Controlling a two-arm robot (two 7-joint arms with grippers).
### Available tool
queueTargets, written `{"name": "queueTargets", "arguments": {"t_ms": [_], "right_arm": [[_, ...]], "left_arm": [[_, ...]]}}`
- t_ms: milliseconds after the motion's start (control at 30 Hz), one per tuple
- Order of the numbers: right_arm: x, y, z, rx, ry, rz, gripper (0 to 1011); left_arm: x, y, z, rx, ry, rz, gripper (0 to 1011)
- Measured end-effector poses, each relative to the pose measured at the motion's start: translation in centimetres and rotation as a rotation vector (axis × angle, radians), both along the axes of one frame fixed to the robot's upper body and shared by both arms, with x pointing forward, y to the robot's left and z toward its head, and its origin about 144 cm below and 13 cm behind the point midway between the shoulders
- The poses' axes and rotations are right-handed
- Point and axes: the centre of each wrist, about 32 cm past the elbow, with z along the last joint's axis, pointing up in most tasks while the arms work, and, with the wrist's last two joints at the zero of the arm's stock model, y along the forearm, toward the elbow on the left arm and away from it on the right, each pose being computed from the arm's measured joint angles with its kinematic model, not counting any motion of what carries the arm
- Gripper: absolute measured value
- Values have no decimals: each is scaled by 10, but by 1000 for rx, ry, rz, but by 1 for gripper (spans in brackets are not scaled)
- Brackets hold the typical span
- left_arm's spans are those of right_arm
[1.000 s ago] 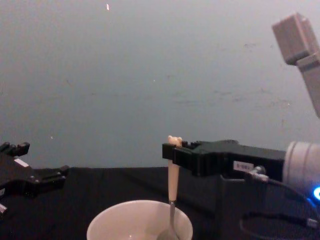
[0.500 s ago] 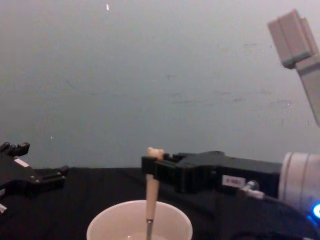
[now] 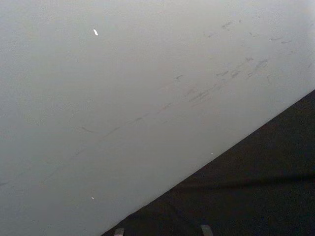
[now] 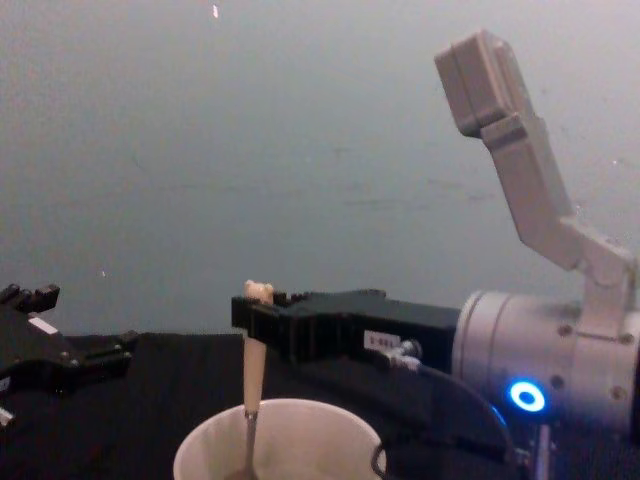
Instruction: Pick up the stirring spoon with one hand, stir inside the cup, then place it back in its original position.
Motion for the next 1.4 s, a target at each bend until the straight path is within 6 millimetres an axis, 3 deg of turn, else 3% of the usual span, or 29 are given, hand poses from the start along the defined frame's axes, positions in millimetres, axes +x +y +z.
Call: {"name": "queueTargets", "arguments": {"t_ms": [233,533,1033,1400], "right_arm": [[16,3,3,3,-14,-61,213],[25,-13,7,2,-25,-122,213],[-2,-45,11,-15,-2,-77,213],[-16,-41,8,-26,4,3,213]], "left_arm": [[0,0,0,0,0,0,1001],[0,0,0,0,0,0,1001],[0,0,0,0,0,0,1001],[0,0,0,0,0,0,1001]]}}
